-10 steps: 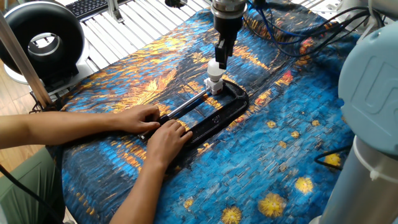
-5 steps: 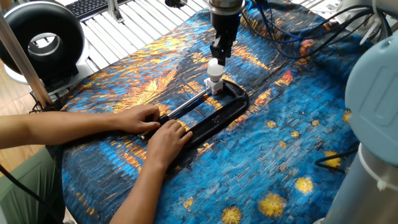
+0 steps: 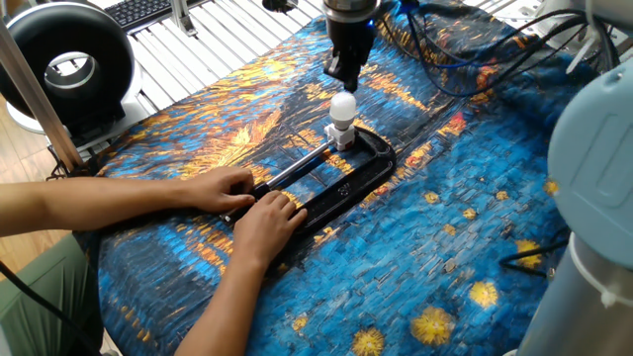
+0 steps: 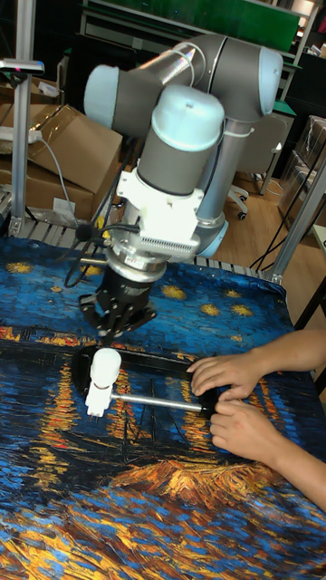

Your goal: Install the light bulb by rotating it

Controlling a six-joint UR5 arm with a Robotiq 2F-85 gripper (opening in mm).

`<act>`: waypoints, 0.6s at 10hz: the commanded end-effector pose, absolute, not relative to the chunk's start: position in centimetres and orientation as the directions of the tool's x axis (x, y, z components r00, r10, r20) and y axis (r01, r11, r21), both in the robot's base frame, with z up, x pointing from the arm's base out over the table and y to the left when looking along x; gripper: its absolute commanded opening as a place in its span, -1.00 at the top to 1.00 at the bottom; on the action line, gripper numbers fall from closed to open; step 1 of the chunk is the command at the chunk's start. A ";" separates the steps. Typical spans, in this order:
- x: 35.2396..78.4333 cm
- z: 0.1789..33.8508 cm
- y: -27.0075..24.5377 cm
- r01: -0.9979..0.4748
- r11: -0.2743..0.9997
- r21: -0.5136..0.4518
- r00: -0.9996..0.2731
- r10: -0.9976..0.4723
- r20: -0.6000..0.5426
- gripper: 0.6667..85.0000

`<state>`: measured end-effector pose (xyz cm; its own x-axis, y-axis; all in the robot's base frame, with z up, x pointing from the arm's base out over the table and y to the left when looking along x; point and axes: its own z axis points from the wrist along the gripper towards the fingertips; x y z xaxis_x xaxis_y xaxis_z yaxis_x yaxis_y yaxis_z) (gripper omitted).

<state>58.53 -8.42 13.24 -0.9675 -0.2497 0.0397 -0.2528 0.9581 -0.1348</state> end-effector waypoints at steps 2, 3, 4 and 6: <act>63.0 10.7 -10.5 -0.297 0.932 -0.210 -0.953 -0.302 0.010 0.99; 63.0 10.9 -11.0 -0.313 0.923 -0.224 -0.948 -0.319 0.011 0.99; 62.3 11.3 -11.0 -0.314 0.924 -0.218 -0.948 -0.317 0.022 0.99; 61.8 11.8 -11.2 -0.316 0.922 -0.222 -0.948 -0.317 0.030 0.99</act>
